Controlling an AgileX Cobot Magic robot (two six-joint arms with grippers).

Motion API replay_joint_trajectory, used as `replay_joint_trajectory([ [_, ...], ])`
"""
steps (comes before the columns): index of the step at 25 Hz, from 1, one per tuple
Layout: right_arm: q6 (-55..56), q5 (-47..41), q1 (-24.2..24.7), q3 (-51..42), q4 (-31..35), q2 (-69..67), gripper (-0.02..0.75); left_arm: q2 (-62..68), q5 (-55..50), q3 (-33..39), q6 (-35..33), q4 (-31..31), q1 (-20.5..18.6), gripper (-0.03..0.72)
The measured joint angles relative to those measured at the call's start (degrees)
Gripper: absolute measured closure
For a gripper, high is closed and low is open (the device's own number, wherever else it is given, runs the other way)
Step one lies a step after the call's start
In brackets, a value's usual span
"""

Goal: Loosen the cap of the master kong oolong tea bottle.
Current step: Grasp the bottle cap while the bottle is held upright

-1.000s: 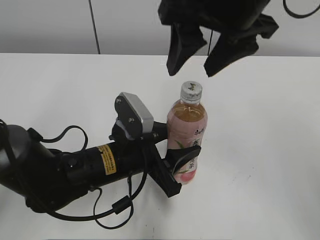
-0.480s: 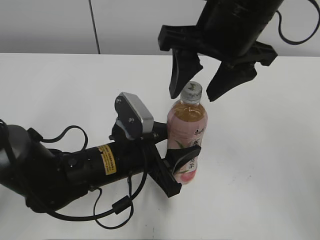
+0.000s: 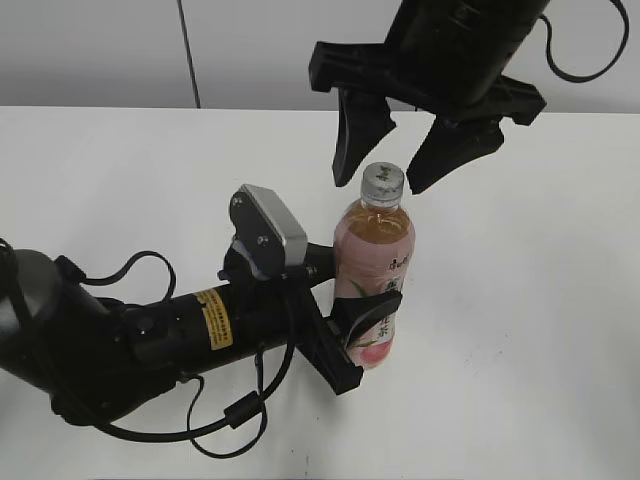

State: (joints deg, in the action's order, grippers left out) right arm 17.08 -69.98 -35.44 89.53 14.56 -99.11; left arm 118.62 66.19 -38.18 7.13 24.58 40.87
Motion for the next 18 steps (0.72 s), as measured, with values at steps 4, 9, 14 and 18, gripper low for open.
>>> replay_joint_trajectory([
  [4, 0.2, 0.0, 0.0, 0.6, -0.9, 0.0, 0.237, 0.0, 0.0, 0.0, 0.0, 0.0, 0.0, 0.309],
  [9, 0.8, 0.0, 0.0, 0.6, -2.3, 0.0, 0.264, 0.0, 0.0, 0.0, 0.0, 0.2, 0.0, 0.309],
  [14, 1.0, 0.0, 0.0, 0.6, -2.3, 0.0, 0.305, 0.0, 0.0, 0.0, 0.0, 0.2, 0.0, 0.309],
  [18, 1.2, 0.0, 0.0, 0.6, -2.3, 0.0, 0.311, 0.0, 0.0, 0.0, 0.0, 0.2, 0.0, 0.309],
])
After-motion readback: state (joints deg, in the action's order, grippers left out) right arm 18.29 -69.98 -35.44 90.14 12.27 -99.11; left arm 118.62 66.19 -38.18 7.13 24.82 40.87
